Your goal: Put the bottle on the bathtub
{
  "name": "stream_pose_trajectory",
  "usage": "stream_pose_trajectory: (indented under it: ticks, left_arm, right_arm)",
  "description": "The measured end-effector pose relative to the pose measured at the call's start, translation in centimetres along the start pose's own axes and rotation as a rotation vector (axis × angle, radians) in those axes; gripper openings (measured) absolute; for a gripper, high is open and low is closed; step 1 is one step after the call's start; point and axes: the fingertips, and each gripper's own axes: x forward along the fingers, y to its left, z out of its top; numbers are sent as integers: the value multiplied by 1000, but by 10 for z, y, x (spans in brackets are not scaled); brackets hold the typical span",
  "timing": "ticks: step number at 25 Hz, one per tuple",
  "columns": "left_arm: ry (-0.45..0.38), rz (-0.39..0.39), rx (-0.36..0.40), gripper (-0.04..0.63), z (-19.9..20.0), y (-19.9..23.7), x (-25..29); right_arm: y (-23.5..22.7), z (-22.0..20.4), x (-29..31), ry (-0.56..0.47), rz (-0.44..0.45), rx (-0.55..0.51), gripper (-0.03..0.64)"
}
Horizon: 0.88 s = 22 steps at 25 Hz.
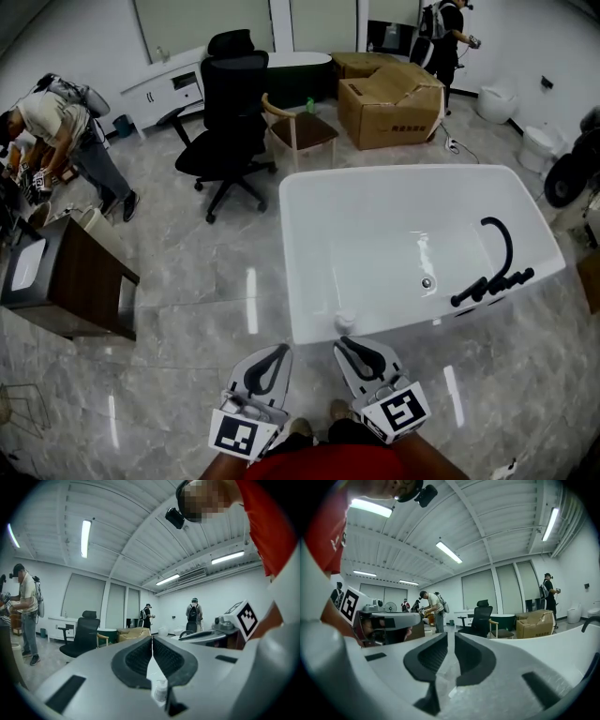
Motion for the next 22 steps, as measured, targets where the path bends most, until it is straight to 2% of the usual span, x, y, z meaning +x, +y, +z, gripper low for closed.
stream_pose_trajectory:
  ticks: [4,13,22]
  left_arm:
    - [-52,-6,14,12,17,-4,2]
    - [-94,-50,22,12,30,-21,11]
    - [-82,-61,31,12,34,-26,9]
  right_arm:
    - [5,13,-11,-29,-10,13,6]
    - [-4,22,-29,-53,-40,-18,5]
    - [-7,23,-34,-52,-59,-22,5]
